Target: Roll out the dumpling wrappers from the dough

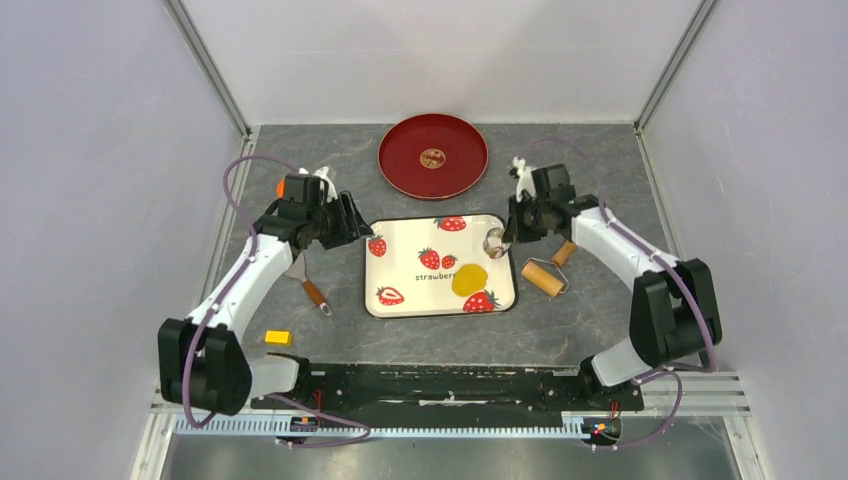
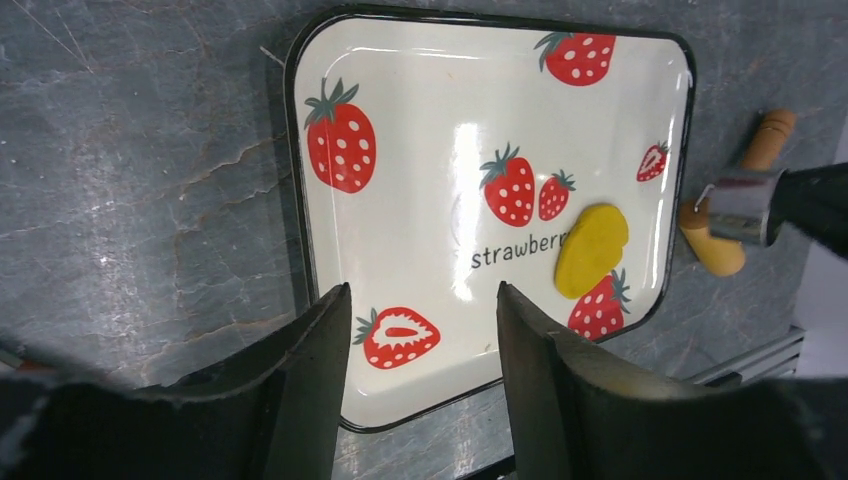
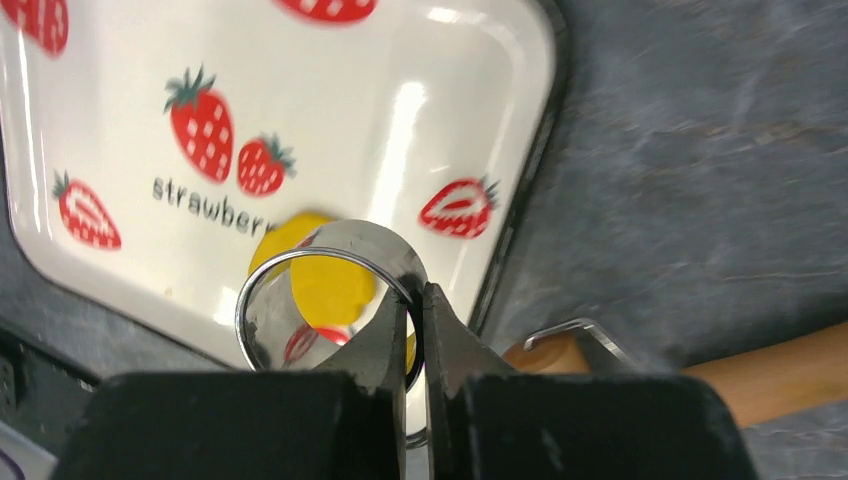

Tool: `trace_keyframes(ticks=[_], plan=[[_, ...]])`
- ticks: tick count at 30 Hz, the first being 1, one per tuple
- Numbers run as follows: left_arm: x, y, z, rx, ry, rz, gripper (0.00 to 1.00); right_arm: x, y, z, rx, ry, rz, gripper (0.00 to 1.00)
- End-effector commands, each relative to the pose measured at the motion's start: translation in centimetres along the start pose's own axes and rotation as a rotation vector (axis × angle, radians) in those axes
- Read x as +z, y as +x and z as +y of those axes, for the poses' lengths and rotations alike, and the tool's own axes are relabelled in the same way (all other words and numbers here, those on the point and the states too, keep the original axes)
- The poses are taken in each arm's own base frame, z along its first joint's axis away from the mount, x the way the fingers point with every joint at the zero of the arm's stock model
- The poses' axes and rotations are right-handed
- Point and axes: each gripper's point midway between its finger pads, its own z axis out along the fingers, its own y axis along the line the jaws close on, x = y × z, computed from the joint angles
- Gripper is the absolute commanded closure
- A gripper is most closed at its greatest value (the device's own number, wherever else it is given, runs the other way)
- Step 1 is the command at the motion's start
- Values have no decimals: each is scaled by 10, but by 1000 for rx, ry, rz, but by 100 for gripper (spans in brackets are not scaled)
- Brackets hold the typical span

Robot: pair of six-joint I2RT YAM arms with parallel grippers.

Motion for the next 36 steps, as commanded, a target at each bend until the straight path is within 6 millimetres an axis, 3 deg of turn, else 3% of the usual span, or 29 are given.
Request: trace_keyframes(ticks=[1, 6, 16, 22, 36], plan=[[-14, -13, -23, -45, 106, -112, 39, -7, 24, 30, -104, -61, -5, 100], [-25, -12, -23, -76, 123, -173, 29, 0, 47, 49, -154, -65, 20, 100], [-24, -2, -22, -91, 130, -142, 25, 24, 48, 71, -216, -52, 28, 100], [-23, -1, -24, -100, 136, -136, 25, 37, 49, 70, -228, -16, 44, 100], [-19, -2, -24, -80, 131, -105, 25, 46, 44, 72, -233, -10, 55, 100]])
